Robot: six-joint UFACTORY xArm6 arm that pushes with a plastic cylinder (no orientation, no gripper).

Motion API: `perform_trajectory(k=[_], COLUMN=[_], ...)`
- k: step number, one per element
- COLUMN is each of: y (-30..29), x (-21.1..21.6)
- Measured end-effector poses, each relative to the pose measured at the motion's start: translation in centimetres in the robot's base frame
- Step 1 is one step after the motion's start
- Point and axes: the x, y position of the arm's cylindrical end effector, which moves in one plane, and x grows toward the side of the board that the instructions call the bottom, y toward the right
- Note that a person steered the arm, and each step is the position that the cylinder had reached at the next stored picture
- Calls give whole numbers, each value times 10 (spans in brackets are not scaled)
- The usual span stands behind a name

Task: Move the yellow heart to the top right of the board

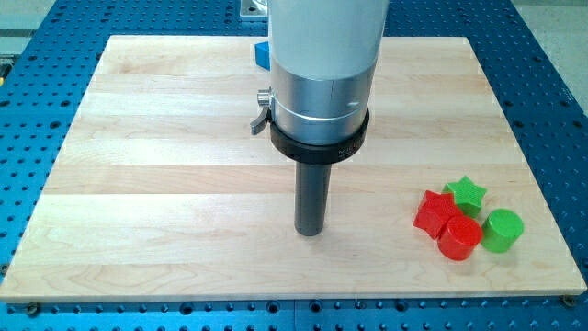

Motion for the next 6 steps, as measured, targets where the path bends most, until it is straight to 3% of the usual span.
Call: perform_trajectory(k=[3, 6], y=[-1, -1], x=[-1, -29])
